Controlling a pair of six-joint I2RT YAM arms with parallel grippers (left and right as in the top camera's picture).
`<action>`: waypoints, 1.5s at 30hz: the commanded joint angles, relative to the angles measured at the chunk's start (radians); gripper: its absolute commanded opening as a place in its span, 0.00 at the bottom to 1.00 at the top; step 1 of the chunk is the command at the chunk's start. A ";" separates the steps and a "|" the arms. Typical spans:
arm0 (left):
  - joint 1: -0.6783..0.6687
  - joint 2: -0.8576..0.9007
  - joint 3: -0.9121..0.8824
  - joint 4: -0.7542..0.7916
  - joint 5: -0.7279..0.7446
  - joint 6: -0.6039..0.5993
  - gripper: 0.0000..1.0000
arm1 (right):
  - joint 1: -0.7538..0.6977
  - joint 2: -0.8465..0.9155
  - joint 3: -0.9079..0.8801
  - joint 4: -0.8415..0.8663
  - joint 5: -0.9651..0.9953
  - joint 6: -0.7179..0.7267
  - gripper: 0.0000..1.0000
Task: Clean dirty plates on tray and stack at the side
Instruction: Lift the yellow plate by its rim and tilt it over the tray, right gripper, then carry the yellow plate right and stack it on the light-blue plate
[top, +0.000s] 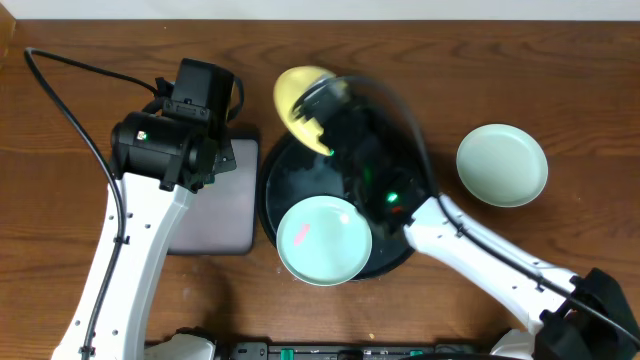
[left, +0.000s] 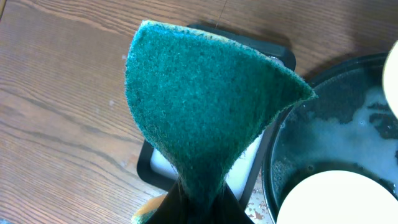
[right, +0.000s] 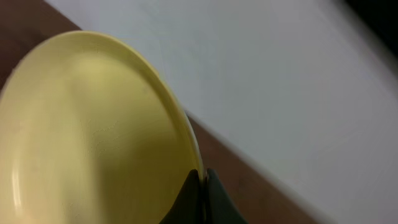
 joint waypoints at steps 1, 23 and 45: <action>0.004 -0.002 -0.014 0.000 -0.010 0.013 0.08 | -0.083 -0.019 0.017 -0.071 -0.096 0.365 0.01; 0.004 0.000 -0.016 0.001 -0.010 0.014 0.08 | -0.850 -0.080 0.017 -0.697 -0.892 0.580 0.01; 0.004 0.000 -0.016 0.005 -0.010 0.014 0.08 | -1.179 -0.074 -0.085 -0.709 -0.616 0.679 0.01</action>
